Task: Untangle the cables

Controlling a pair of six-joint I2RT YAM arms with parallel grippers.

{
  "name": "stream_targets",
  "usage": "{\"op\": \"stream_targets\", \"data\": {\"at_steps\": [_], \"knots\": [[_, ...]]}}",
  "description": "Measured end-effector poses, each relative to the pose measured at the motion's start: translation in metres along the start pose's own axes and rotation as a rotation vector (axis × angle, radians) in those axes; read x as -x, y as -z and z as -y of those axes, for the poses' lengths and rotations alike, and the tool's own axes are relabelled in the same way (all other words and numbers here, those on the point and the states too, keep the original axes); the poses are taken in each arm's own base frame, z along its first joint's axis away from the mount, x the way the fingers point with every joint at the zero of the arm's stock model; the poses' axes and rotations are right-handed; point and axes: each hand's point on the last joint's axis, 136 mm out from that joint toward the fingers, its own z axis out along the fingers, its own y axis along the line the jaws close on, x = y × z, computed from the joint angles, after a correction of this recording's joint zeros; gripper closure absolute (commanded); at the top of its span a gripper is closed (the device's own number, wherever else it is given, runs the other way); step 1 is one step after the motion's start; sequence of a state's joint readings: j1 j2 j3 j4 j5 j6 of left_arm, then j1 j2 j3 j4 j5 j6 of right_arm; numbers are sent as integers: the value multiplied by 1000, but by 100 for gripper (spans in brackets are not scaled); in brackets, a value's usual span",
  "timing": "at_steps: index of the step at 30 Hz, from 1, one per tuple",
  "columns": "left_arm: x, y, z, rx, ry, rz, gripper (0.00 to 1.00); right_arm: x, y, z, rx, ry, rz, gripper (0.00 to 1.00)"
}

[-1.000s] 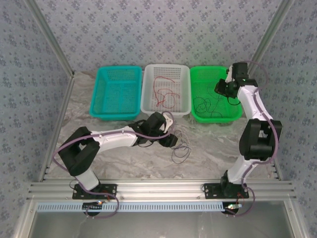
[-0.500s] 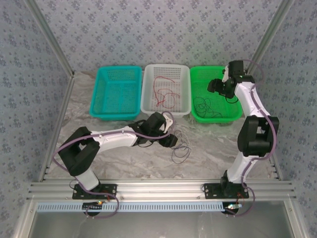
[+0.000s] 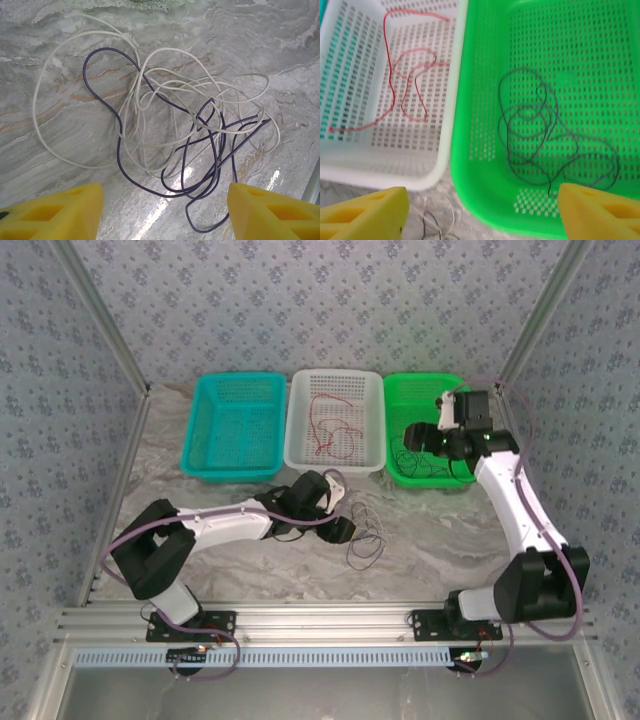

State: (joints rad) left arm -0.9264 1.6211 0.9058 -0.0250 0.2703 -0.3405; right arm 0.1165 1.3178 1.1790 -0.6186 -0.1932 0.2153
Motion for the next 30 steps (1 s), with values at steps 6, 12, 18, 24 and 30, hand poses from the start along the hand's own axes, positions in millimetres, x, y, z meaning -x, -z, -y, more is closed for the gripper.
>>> {"op": "stream_targets", "data": {"at_steps": [6, 12, 18, 24, 30], "knots": [[-1, 0, 0, -11, 9, 14, 32, -72, -14, -26, 27, 53, -118, 23], [-6, 3, -4, -9, 57, 44, 29, -134, -37, -39, 45, 49, -201, 30], [-2, 8, -4, -16, 99, 95, 29, -173, -57, -38, 21, 47, -241, 33], [-1, 18, -6, -13, 130, 146, 28, -180, -75, -38, 5, 46, -222, 39], [-6, 25, -11, 6, 159, 180, 28, -186, -93, -36, -35, 48, -223, 62]]}}
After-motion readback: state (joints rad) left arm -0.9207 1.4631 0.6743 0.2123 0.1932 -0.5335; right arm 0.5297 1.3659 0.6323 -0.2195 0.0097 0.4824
